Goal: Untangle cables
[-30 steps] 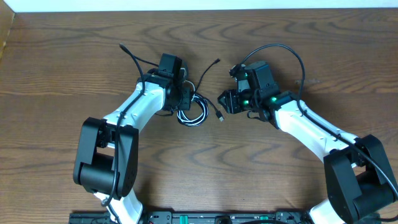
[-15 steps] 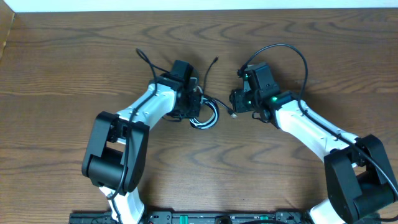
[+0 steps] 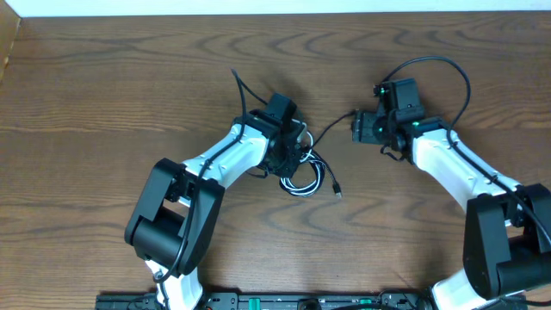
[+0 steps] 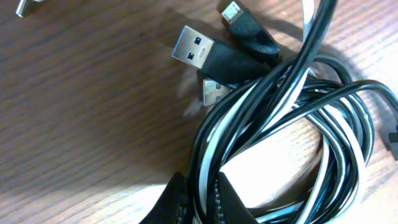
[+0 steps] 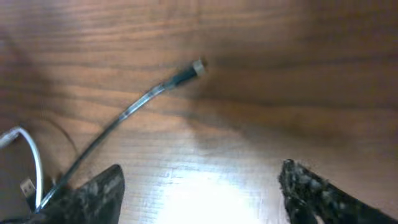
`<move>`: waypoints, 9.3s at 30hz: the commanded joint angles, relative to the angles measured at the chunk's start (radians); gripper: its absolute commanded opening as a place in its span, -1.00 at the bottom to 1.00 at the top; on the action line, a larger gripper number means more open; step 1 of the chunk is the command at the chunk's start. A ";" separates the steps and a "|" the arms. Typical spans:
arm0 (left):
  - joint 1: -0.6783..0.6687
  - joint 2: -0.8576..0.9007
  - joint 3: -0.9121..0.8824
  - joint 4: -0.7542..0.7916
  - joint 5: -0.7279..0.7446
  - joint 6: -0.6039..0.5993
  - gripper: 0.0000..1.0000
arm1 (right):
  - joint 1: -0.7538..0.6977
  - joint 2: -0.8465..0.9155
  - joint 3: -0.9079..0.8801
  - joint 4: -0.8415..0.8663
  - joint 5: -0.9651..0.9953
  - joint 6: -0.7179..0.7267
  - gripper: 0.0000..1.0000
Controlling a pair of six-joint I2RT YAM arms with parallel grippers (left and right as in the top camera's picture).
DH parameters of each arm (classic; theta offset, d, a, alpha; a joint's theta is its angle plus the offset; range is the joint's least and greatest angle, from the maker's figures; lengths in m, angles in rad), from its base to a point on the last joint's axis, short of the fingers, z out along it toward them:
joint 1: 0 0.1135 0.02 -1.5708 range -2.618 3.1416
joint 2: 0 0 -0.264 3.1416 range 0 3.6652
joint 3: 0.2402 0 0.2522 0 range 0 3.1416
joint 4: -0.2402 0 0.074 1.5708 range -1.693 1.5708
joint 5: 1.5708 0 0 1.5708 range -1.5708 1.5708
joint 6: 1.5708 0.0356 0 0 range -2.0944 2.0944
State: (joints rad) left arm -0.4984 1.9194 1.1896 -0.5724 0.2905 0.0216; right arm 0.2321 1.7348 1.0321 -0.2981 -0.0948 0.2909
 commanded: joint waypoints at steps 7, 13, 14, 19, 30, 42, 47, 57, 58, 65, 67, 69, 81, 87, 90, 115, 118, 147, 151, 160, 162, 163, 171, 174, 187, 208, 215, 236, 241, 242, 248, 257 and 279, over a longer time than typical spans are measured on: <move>-0.003 0.007 0.012 -0.006 0.005 0.038 -0.85 | -0.002 0.032 0.008 0.117 -0.189 -0.203 0.52; -0.003 0.007 0.012 -0.006 0.004 0.038 -0.85 | -0.002 0.114 0.008 0.227 -0.218 -0.203 0.50; -0.003 0.007 0.012 -0.006 0.004 0.038 -0.85 | -0.002 0.134 0.008 0.257 -0.236 -0.203 0.50; -0.003 0.007 0.012 -0.007 0.004 0.038 -0.85 | -0.002 0.216 0.008 0.317 -0.344 -0.189 0.45; -0.002 0.007 0.012 -0.007 0.003 0.034 -0.85 | -0.032 0.201 0.008 0.069 -0.389 -0.041 -0.45; -0.003 0.007 0.012 0.028 -0.072 -0.018 -0.85 | -0.039 0.183 0.055 -0.055 -0.586 -0.023 -0.31; -0.003 0.007 0.012 0.026 -0.068 -0.014 -0.85 | -0.036 0.184 0.077 0.152 -0.607 0.091 -0.43; -0.003 0.007 0.012 0.003 0.039 0.114 -0.85 | 0.029 0.193 0.077 0.280 -0.375 0.116 -0.71; -0.003 0.007 0.012 -0.003 0.039 0.117 -0.85 | 0.036 0.193 0.076 0.278 -0.393 0.115 -0.69; -0.003 0.007 0.012 -0.006 0.039 0.124 -0.85 | 0.077 0.196 0.076 0.266 -0.431 0.096 -0.14; -0.003 0.007 0.012 -0.006 0.039 0.124 -0.85 | 0.087 0.196 0.076 0.235 -0.405 0.087 -0.10; -0.003 0.007 0.012 -0.006 0.039 0.124 -0.85 | 0.101 0.198 0.075 0.192 -0.360 0.071 -0.06; -0.001 -0.036 0.013 -0.011 0.041 0.124 -0.85 | 0.180 0.208 0.068 0.091 -0.240 0.045 -0.03; 0.006 -0.116 0.013 -0.014 0.037 0.117 -0.85 | 0.181 0.208 0.068 0.071 -0.182 0.077 -0.25; 0.020 -0.151 0.013 -0.013 0.034 0.087 -0.85 | 0.181 0.208 0.068 0.061 -0.146 0.121 -0.41; 0.064 -0.175 0.012 0.145 -0.078 -0.135 -0.85 | 0.182 0.189 0.167 -0.414 -0.205 0.103 -0.46; 0.064 -0.177 0.013 0.152 -0.077 -0.135 -0.85 | 0.178 0.186 0.174 -0.455 -0.278 -0.011 -0.41; 0.061 -0.328 0.027 0.047 -0.063 -0.030 -0.85 | 0.054 0.180 0.503 -0.387 -0.446 -0.220 -0.03; 0.060 -0.328 0.027 0.051 -0.054 -0.031 -0.85 | 0.064 0.181 0.501 -0.391 -0.426 -0.167 -0.13; 0.060 -0.328 0.027 0.077 0.017 -0.035 -0.85 | 0.103 0.181 0.494 -0.393 -0.233 -0.040 -0.13; 0.059 -0.328 0.027 0.077 0.020 -0.040 -0.85 | 0.114 0.181 0.481 -0.393 -0.140 -0.008 -0.17; 0.059 -0.328 0.027 0.078 0.028 -0.042 -0.85 | 0.116 0.181 0.476 -0.393 -0.119 0.000 -0.18; 0.059 -0.330 0.027 0.105 0.050 -0.042 -0.85 | 0.122 0.181 0.394 -0.405 -0.089 0.012 -0.31; 0.059 -0.335 0.028 0.114 0.050 -0.045 -0.85 | 0.123 0.181 0.353 -0.409 -0.092 0.008 -0.30; 0.059 -0.423 0.028 0.124 0.050 -0.045 -0.85 | 0.123 0.181 0.314 -0.431 -0.235 -0.209 -0.28; 0.060 -0.498 0.028 0.133 0.030 -0.010 -0.85 | -0.088 0.172 0.339 -0.494 -0.971 -0.263 0.04; 0.061 -0.498 0.028 0.133 0.031 0.005 -0.85 | -0.163 0.172 0.339 -0.641 -1.015 -0.591 0.14; 0.061 -0.498 0.027 0.093 0.194 0.027 -0.85 | -0.113 0.173 0.338 -0.579 -0.960 -1.242 0.40; 0.061 -0.498 0.027 0.095 0.200 0.026 -0.85 | -0.071 0.173 0.338 -0.549 -0.925 -1.242 0.45; 0.061 -0.498 0.027 0.095 0.200 0.026 -0.85 | -0.066 0.173 0.338 -0.550 -0.925 -1.242 0.45; 0.061 -0.498 0.027 0.095 0.199 0.027 -0.85 | -0.059 0.173 0.338 -0.626 -0.929 -1.242 0.59; 0.061 -0.498 0.027 0.111 0.196 0.027 -0.85 | -0.069 0.173 0.338 -0.719 -0.998 -1.276 0.64; 0.061 -0.498 0.027 0.114 0.200 0.027 -0.85 | -0.100 0.175 0.338 -0.654 -1.136 -0.993 0.22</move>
State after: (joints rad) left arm -0.4393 1.4322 1.1896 -0.4660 0.4698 0.0341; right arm 0.1337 1.9236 1.3548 -0.9630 -1.1831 -0.8082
